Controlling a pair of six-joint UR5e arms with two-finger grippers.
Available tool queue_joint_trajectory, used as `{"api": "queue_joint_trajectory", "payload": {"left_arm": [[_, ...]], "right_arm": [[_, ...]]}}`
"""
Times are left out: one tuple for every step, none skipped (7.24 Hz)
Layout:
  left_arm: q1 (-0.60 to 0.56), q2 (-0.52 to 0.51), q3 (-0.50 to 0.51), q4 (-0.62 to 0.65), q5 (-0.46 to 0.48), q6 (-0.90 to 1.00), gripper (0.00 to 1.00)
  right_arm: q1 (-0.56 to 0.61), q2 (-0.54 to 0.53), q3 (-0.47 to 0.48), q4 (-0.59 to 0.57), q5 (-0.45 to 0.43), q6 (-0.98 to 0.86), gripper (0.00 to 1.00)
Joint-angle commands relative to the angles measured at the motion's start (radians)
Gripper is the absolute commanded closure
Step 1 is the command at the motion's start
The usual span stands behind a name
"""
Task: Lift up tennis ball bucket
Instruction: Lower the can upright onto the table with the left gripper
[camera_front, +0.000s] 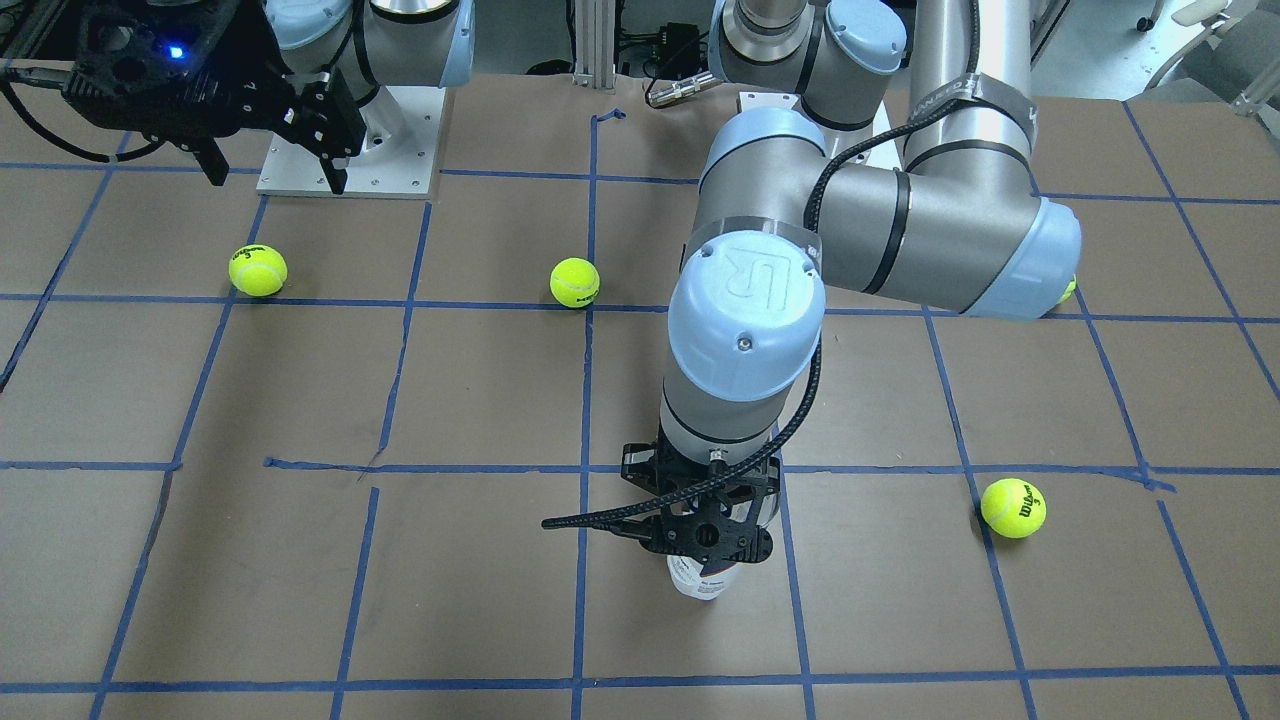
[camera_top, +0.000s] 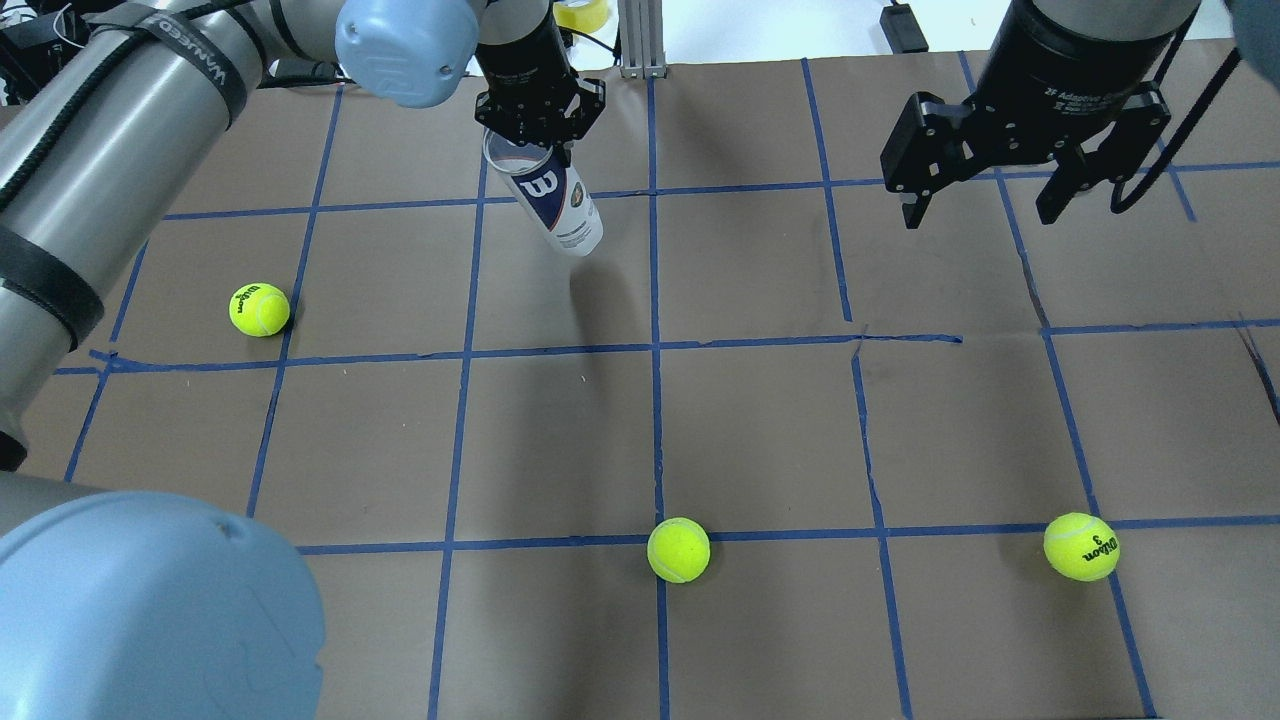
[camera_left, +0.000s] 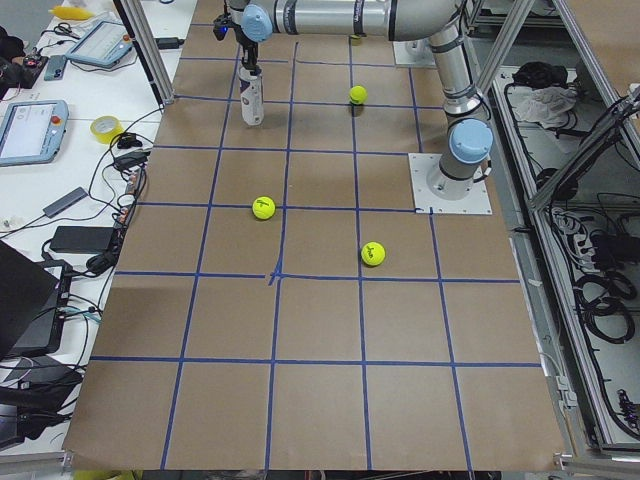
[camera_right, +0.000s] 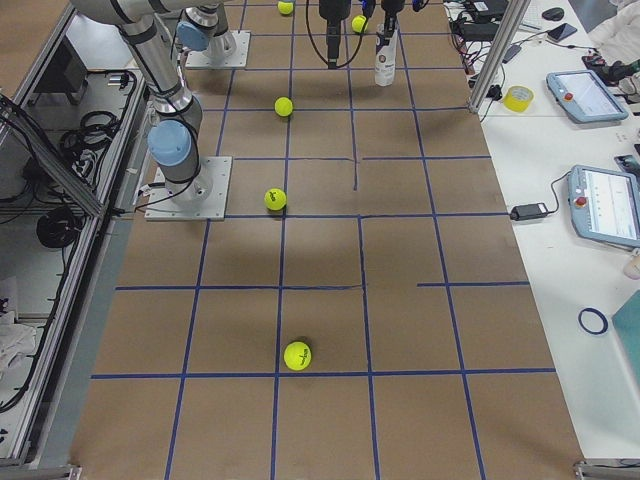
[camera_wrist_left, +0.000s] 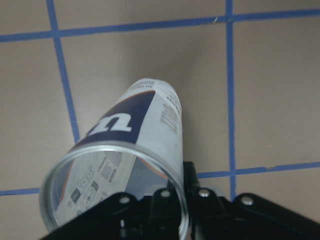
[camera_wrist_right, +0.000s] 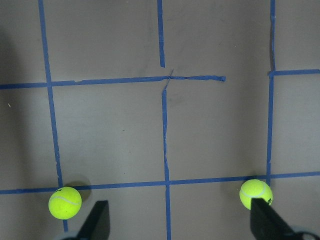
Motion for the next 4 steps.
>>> {"api": "queue_joint_trajectory", "payload": {"left_arm": [[-0.013,-0.014,0.001,0.005,0.019,0.004,1.00],[-0.025,-0.012,0.000,0.005,0.019,0.004,1.00],[-0.028,-0.012,0.000,0.006,0.021,0.007,1.00],[-0.028,-0.010,-0.002,0.006,0.021,0.009,1.00]], "right_arm": [[0.000,-0.001,0.002,-0.007,0.000,0.002,0.00],[0.000,-0.001,0.002,-0.007,0.002,0.002,0.00],[0.000,-0.001,0.002,-0.006,0.000,0.002,0.00],[0.000,-0.001,0.003,-0.006,0.000,0.001,0.00]]}}
